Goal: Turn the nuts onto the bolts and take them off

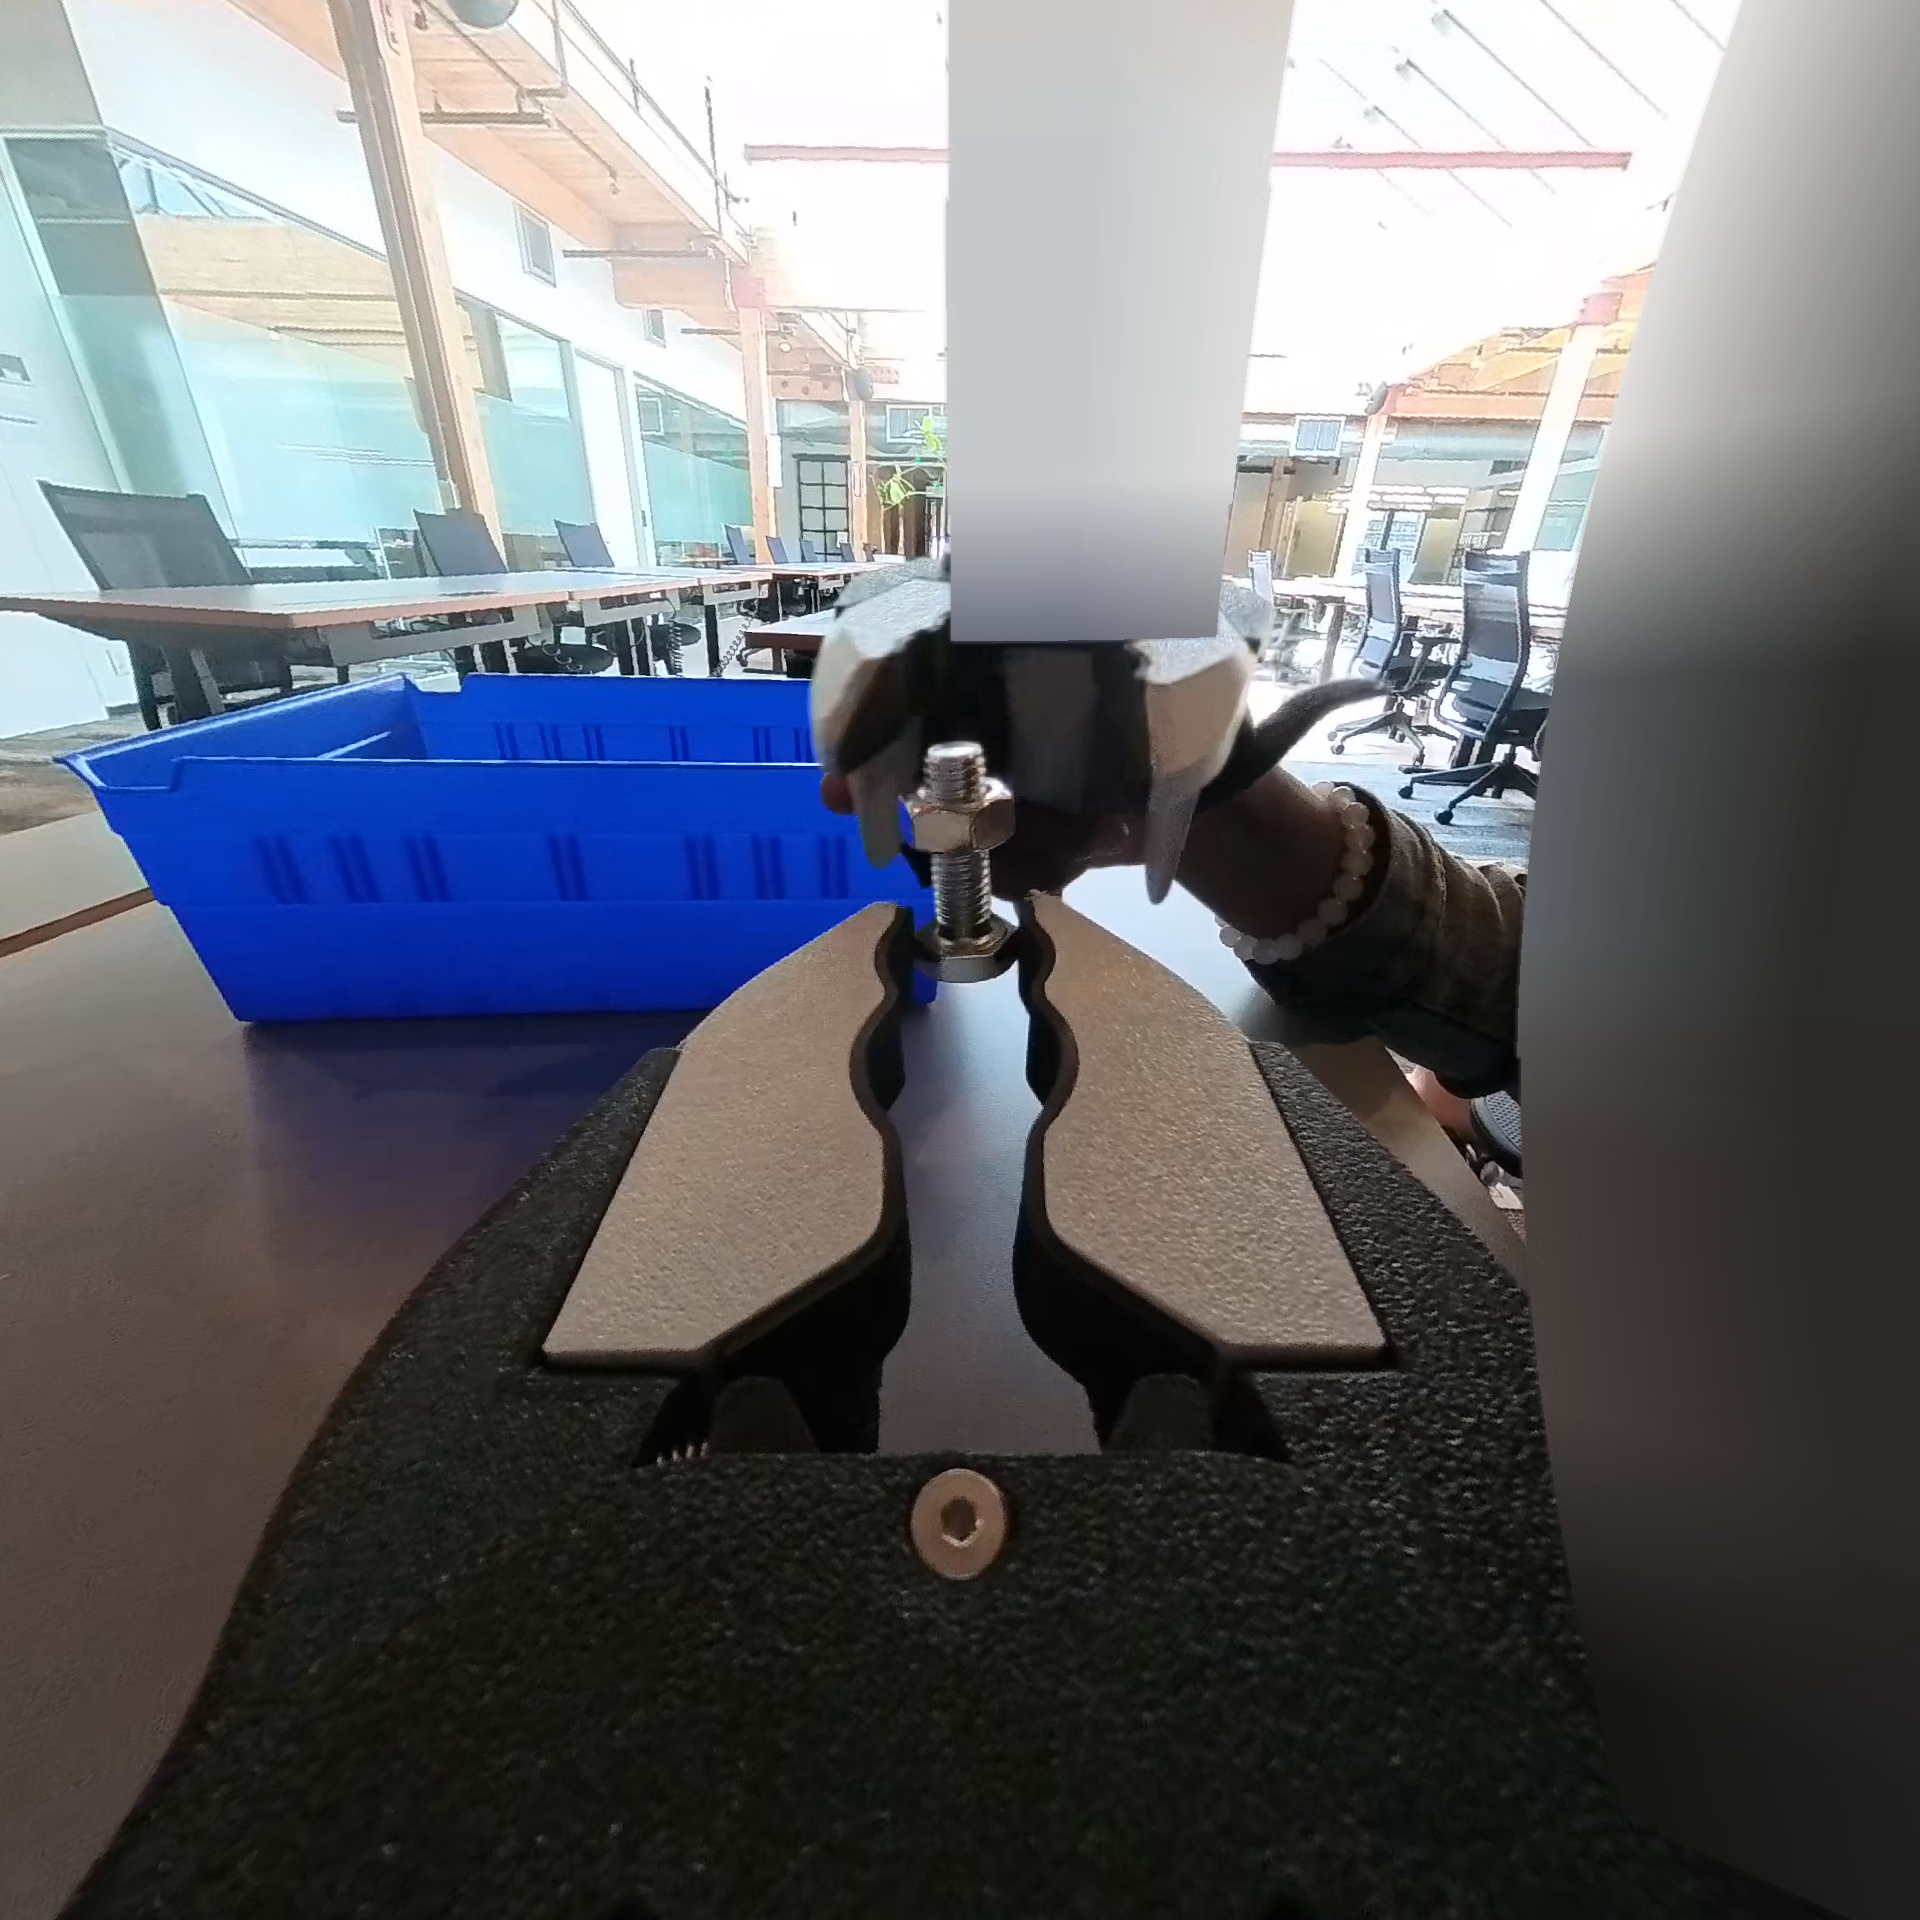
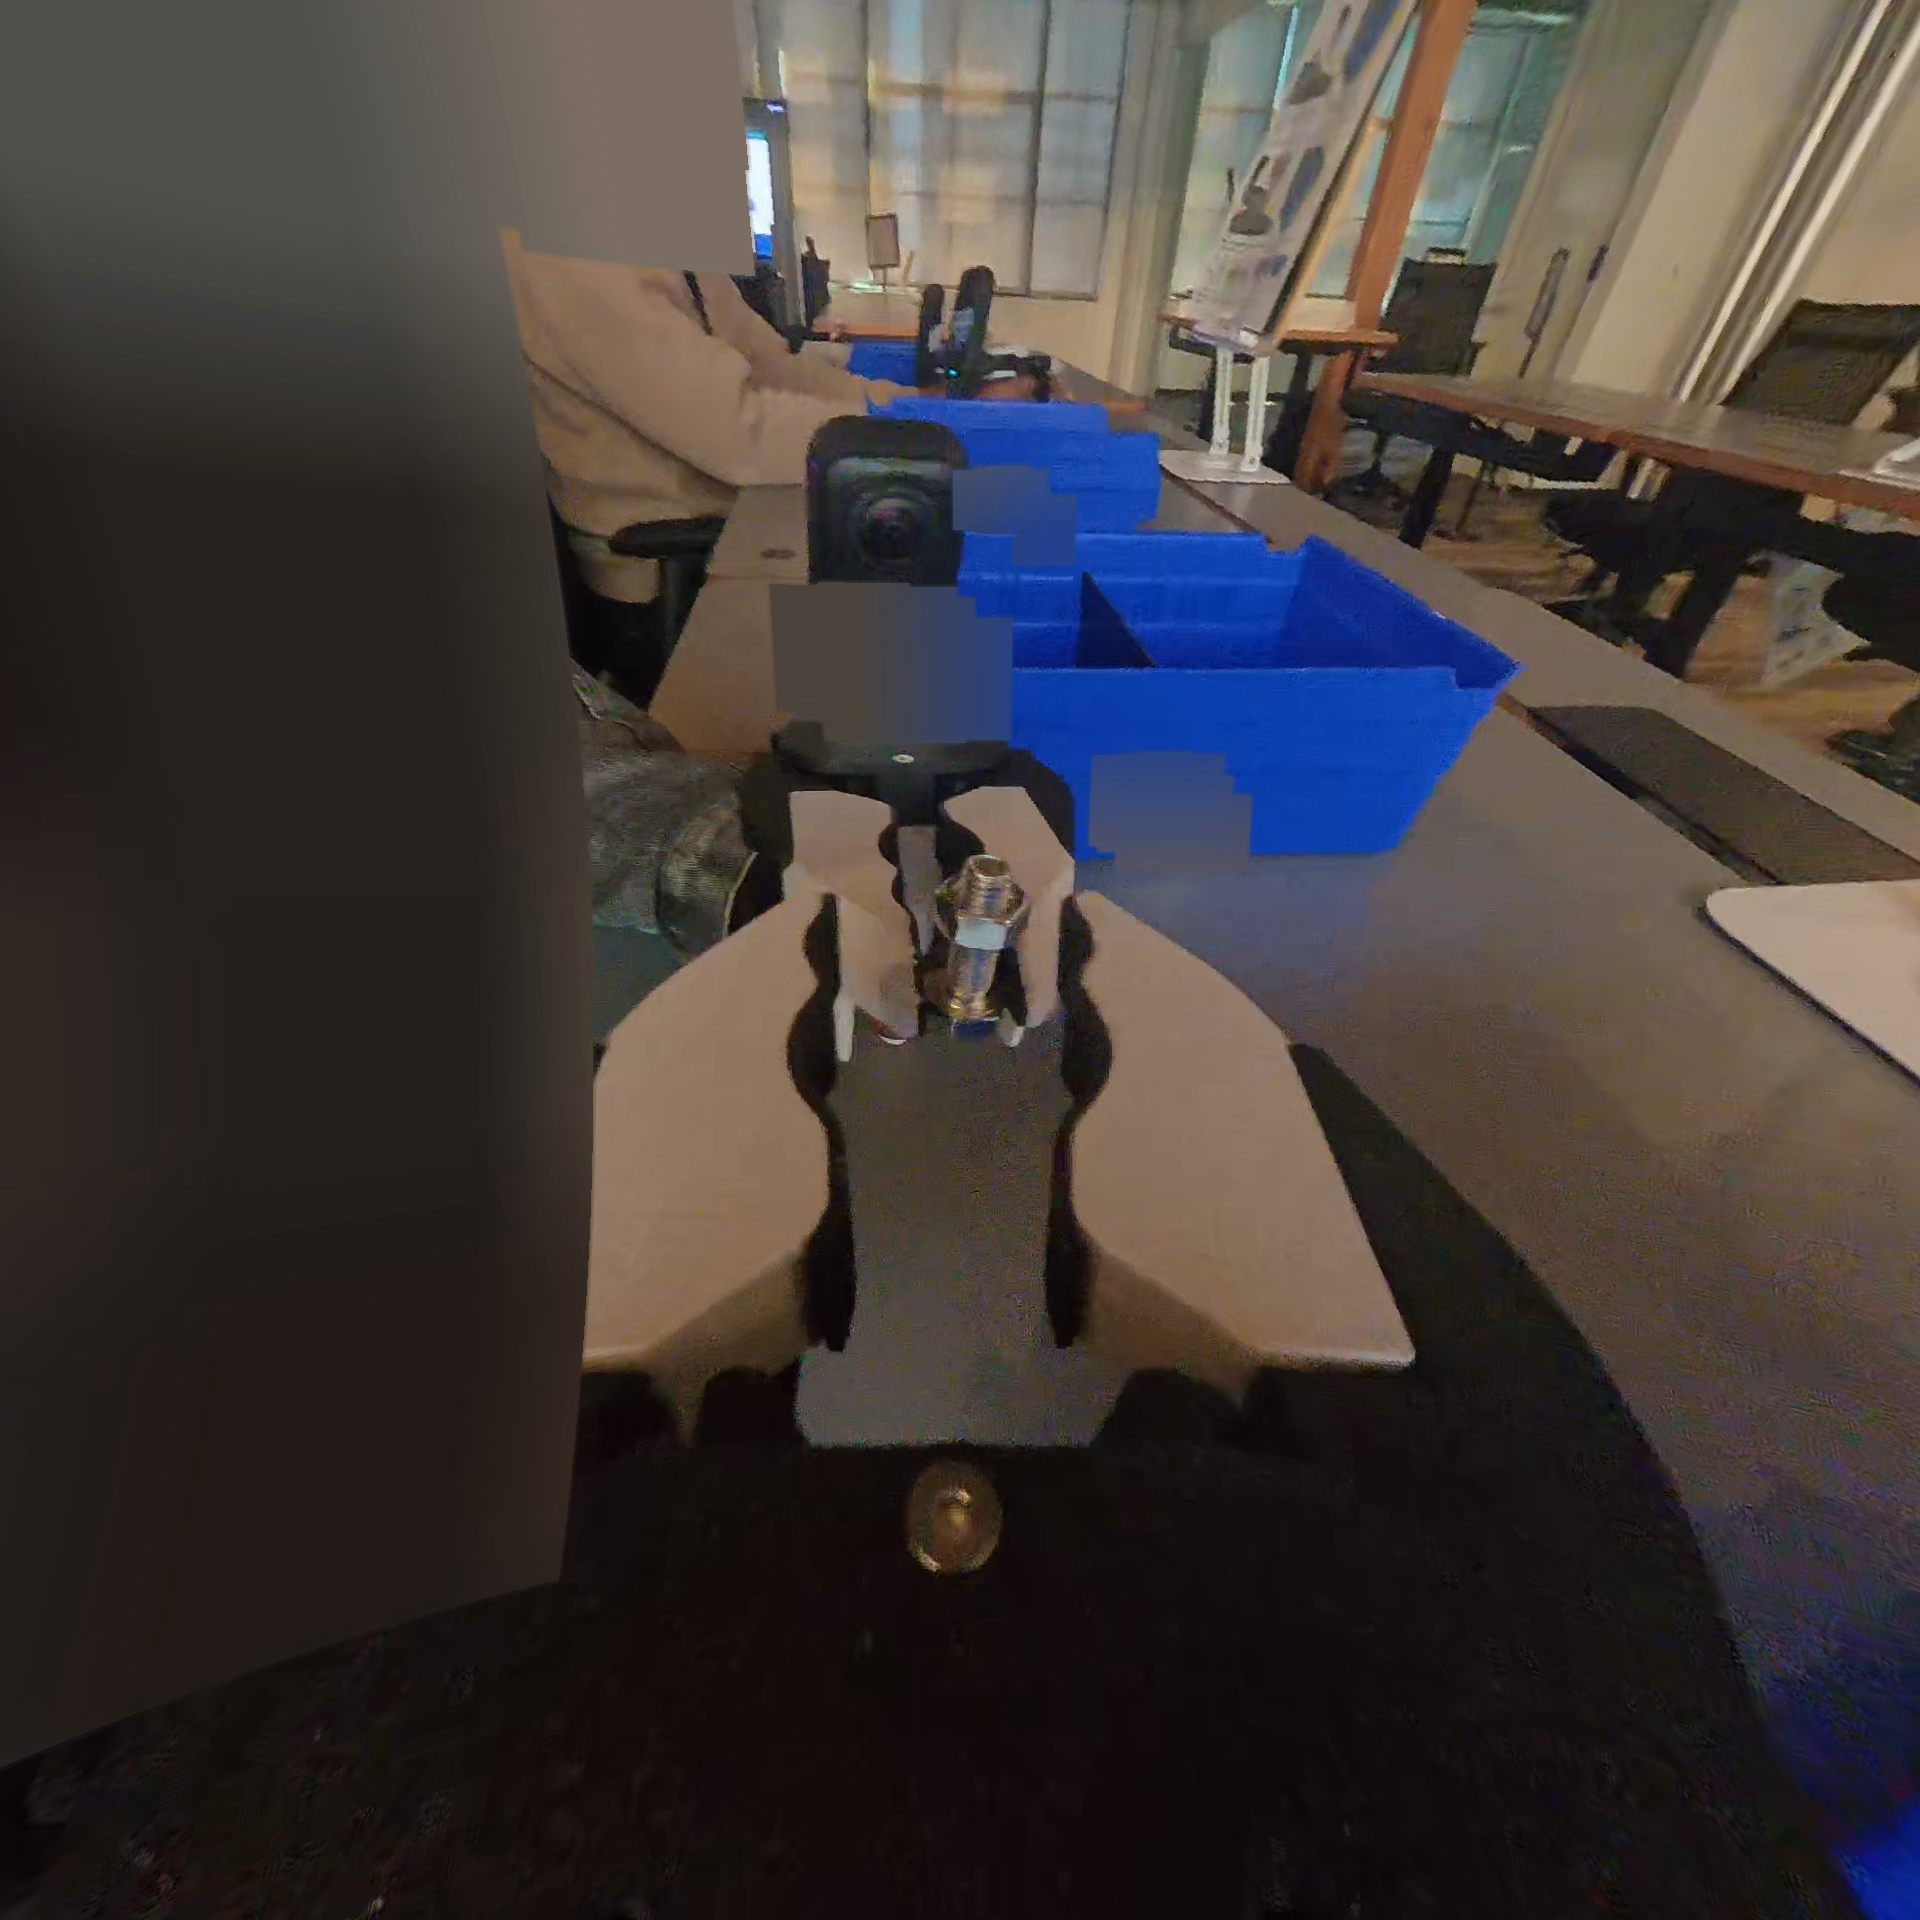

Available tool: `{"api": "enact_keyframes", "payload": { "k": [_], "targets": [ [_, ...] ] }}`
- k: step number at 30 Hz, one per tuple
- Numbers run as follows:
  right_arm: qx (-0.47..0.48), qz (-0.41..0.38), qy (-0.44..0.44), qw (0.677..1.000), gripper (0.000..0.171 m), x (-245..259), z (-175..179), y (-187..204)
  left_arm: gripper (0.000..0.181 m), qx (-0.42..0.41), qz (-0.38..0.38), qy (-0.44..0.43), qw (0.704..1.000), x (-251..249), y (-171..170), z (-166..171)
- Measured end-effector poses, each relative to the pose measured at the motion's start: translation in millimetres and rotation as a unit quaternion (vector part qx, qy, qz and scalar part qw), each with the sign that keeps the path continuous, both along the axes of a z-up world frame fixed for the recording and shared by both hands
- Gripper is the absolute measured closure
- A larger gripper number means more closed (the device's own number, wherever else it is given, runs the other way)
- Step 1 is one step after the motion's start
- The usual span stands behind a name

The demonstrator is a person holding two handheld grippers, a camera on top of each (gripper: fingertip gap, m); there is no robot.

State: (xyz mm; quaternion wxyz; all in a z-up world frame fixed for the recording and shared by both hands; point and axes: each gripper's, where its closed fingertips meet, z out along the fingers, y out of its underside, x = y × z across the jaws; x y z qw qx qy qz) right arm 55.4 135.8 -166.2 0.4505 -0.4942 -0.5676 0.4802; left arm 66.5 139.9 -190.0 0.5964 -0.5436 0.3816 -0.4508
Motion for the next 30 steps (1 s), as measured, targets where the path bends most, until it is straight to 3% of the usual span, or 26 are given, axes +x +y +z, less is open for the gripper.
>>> {"api": "enact_keyframes", "payload": {
  "k": [2,4,7,9,10,13,15,19,22,25,27,29,30],
  "targets": [
    [0.003,-0.002,-0.014,1.000,0.119,-4,-5,0,0.163,0.000,-0.001,0.000,1.000,0,0,0],
    [0.010,0.006,-0.022,1.000,0.125,-4,-8,-4,0.163,0.000,0.000,0.000,1.000,0,0,0],
    [0.009,0.039,0.005,0.999,0.171,5,2,-13,0.163,-0.002,0.001,-0.003,1.000,-1,0,1],
    [-0.008,0.050,0.029,0.998,0.171,8,10,-14,0.163,-0.001,-0.001,-0.002,1.000,0,0,0],
    [-0.007,0.041,0.025,0.999,0.170,7,8,-11,0.163,-0.001,-0.001,-0.001,1.000,0,0,0],
    [-0.005,0.003,-0.004,1.000,0.125,-2,-2,-1,0.163,0.000,-0.004,-0.002,1.000,0,-1,0],
    [-0.001,0.006,-0.024,1.000,0.116,-5,-9,-3,0.163,0.000,-0.002,-0.001,1.000,0,-1,0],
    [0.010,0.036,0.003,0.999,0.171,4,1,-11,0.163,-0.004,-0.001,-0.004,1.000,-1,0,1],
    [-0.002,0.036,0.022,0.999,0.171,6,7,-10,0.163,-0.001,-0.003,-0.002,1.000,0,-1,0],
    [0.006,0.005,-0.001,1.000,0.133,-1,-2,-2,0.163,-0.001,-0.005,-0.001,1.000,0,-1,0],
    [0.007,0.011,-0.019,1.000,0.124,-4,-7,-6,0.163,-0.003,-0.002,-0.003,1.000,0,0,0],
    [0.018,0.014,-0.014,1.000,0.149,0,-5,-7,0.163,-0.002,0.001,-0.004,1.000,-1,0,1],
    [0.017,0.031,0.001,0.999,0.171,4,0,-11,0.163,-0.004,-0.001,-0.005,1.000,-1,0,1]
  ]
}}
